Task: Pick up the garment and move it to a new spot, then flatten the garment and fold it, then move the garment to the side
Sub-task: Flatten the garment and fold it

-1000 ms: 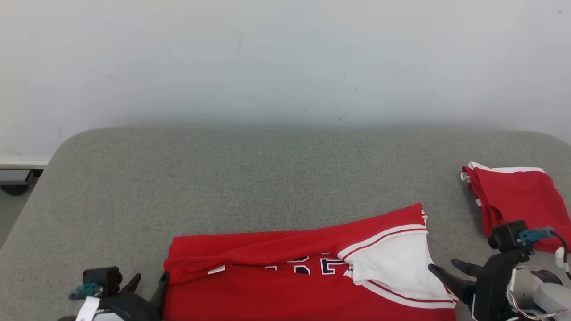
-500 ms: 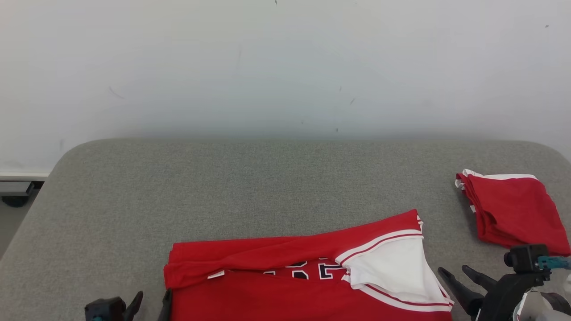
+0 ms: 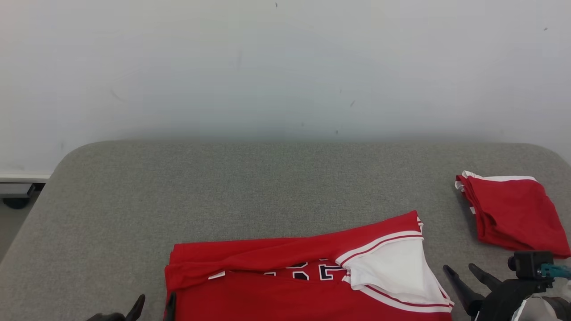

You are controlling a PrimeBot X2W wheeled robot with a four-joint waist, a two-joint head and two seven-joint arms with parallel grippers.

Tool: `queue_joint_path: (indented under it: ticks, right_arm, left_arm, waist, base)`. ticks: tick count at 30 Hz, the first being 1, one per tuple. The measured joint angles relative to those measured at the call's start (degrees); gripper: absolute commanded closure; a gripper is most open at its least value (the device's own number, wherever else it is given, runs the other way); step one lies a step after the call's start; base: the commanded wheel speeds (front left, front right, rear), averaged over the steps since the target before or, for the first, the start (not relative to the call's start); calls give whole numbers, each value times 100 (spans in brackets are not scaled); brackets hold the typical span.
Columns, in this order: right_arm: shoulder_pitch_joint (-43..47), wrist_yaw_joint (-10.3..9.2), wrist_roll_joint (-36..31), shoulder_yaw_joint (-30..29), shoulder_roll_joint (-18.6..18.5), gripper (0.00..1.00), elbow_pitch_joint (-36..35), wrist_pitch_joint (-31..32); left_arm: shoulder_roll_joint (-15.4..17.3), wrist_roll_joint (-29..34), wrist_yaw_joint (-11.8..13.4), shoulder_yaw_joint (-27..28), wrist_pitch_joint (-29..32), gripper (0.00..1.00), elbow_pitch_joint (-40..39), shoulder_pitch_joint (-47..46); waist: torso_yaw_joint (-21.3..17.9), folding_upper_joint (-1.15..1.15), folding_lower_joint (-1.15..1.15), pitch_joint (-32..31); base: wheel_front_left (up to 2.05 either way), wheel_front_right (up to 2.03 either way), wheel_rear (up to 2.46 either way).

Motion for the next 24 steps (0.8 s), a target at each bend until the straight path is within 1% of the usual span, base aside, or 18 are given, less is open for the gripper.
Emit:
queue_joint_path:
  ticks: [3,9,15,16,17,24]
  right_arm:
    - [-27,-125,-147,47,48,0,126,4]
    - [-402,-236,-271,154,211,0,432,249]
    - [-855,-254,-274,290,391,0,877,792]
    - [-939,-288,-275,328,417,0,953,910]
    - [-939,-288,-275,328,417,0,953,910]
    - [-1350,-292,-270,468,633,0,1584,1593]
  left_arm:
    - [15,140,26,156,-7,0,-269,164]
    - [14,346,31,320,-8,0,-758,323]
    - [-81,636,31,615,-8,0,-962,388]
    - [-103,661,31,666,-8,0,-994,397]
    - [-103,661,31,666,-8,0,-994,397]
    - [-238,912,31,834,-9,0,-1182,397]
  waist:
    - [11,0,0,12]
    - [72,0,0,48]
    - [224,0,0,96]
    - [252,0,0,106]
    - [252,0,0,106]
    - [401,0,0,204]
  base:
    - [0,0,0]
    - [0,0,0]
    - [0,0,0]
    - [0,0,0]
    - [0,0,0]
    - [0,0,0]
